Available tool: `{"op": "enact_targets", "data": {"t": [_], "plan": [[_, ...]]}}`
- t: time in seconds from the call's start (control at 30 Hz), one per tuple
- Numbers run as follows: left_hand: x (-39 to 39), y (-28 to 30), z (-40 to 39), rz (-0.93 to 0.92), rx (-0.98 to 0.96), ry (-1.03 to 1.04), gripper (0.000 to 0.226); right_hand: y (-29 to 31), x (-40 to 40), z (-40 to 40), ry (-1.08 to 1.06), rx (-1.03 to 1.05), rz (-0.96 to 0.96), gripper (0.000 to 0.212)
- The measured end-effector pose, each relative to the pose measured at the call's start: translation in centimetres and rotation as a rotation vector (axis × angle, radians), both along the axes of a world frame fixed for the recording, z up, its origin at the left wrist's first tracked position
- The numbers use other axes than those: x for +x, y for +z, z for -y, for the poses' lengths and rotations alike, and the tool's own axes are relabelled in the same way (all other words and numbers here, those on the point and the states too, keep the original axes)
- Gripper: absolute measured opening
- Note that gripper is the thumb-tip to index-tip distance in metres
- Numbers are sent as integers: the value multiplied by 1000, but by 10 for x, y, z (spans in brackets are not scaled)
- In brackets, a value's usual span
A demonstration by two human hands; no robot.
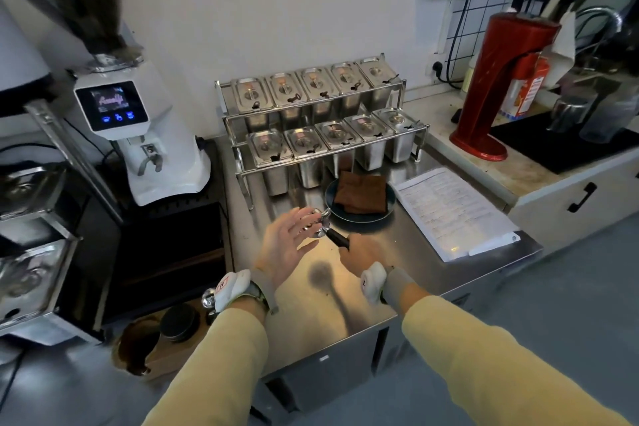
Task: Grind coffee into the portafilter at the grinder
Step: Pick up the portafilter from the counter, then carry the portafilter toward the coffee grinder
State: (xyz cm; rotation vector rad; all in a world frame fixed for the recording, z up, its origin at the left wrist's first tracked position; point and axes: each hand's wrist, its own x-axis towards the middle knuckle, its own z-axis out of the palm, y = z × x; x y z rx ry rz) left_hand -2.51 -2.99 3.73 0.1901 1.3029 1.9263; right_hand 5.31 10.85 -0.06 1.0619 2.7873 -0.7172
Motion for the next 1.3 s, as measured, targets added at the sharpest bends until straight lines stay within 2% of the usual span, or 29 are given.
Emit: {"op": "enact_targets", "data": {"t": [0.13, 0.3, 0.53, 0.63, 0.87, 1.03, 1.3], "plan": [[-8, 29, 13, -3, 75, 33, 41, 27, -21, 16, 55, -126, -58, 35], [-23, 70, 49, -54, 91, 106, 36, 49, -55, 45, 46, -533, -230, 24], [-51, 94, 125, -125, 81, 239, 44, 87, -95, 110, -42, -1105, -408, 28], [-61, 98, 150, -137, 83, 272, 40, 102, -104, 140, -34, -1358, -422, 24], [-109, 104, 211, -128, 80, 337, 42, 121, -148, 211, 10, -1750, -349, 11], [-152, 107, 249, -141, 74, 308, 41, 120, -189, 249, 22, -1874, -379, 19], [-216, 112, 290, -128, 64, 292, 39, 94, -250, 259, -92, -1904, -430, 26]]}}
